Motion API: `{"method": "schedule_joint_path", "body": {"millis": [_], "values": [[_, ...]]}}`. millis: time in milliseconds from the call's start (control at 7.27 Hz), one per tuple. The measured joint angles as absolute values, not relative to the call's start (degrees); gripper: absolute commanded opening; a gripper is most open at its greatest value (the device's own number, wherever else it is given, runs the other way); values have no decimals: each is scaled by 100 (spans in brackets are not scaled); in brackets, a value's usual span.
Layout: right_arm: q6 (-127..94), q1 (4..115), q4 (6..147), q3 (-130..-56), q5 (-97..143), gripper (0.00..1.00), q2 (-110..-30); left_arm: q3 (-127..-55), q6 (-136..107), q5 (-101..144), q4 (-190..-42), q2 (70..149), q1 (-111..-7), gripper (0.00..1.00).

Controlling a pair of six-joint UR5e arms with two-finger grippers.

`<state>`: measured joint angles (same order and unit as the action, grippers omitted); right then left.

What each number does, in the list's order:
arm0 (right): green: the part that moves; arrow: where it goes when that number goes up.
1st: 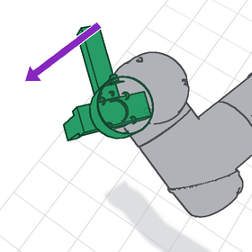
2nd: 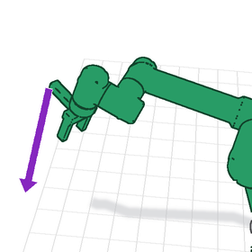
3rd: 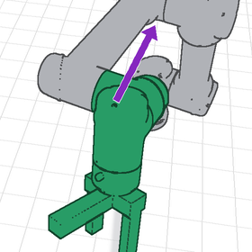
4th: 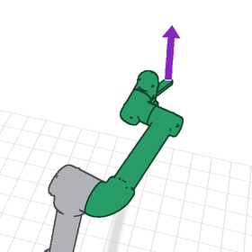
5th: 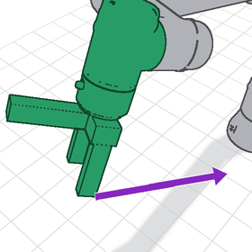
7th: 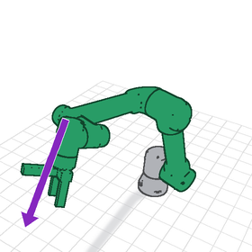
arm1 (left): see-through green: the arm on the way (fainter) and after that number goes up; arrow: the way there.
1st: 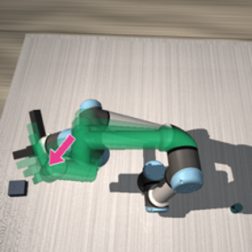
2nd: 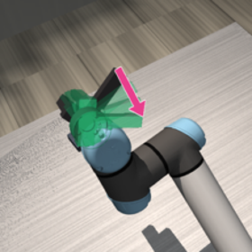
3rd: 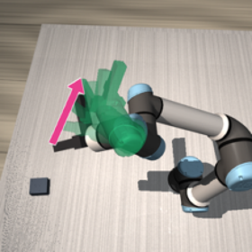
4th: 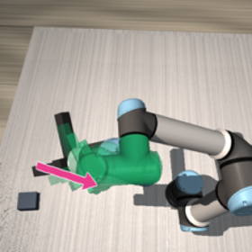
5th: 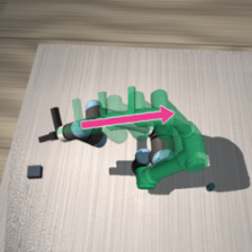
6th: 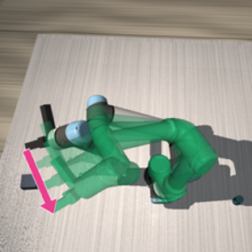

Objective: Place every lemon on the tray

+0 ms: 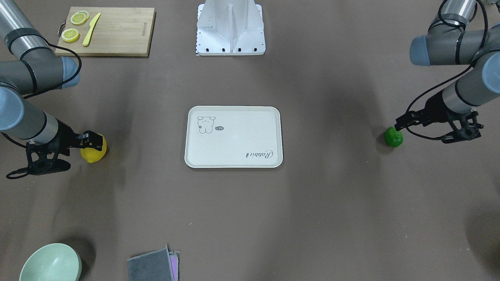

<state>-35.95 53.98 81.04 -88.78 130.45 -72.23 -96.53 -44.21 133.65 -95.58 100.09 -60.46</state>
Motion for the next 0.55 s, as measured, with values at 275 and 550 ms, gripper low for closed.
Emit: {"method": "schedule_joint_path", "body": {"millis": [275, 550], "values": [[-3595, 5325, 8045, -8751, 13040, 99, -7192, -9511, -4474, 13240, -9652, 10071, -5847, 95], [-3595, 5292, 7857, -8567, 13042, 96, -7140, -9320, -4478, 13108, -9877, 10094, -5759, 95]]}}
